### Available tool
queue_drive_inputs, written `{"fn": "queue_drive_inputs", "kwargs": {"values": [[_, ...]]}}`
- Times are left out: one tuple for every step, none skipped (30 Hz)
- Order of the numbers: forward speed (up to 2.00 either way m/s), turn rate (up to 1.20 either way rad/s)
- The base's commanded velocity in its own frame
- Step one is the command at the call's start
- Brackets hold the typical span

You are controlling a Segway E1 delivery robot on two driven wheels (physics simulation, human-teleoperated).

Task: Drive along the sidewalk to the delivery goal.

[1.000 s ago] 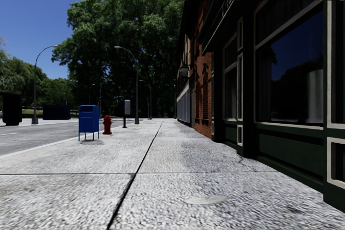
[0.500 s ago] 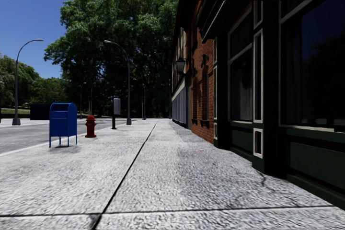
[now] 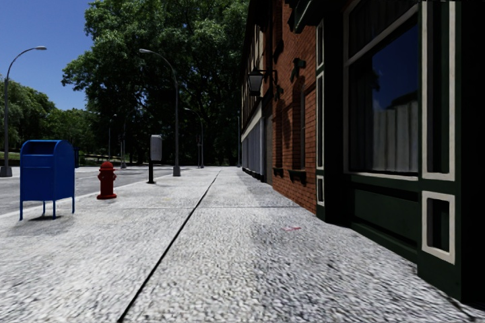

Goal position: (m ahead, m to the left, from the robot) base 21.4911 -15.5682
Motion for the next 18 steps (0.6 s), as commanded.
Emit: {"fn": "queue_drive_inputs", "kwargs": {"values": [[2.00,0.00],[2.00,0.00],[2.00,0.03],[2.00,0.10],[2.00,0.18],[2.00,0.18],[2.00,0.28],[2.00,0.33],[2.00,0.34],[2.00,0.34],[2.00,0.28],[2.00,0.17],[2.00,0.01],[2.00,0.01],[2.00,0.00],[2.00,0.00],[2.00,0.00],[2.00,0.00]]}}
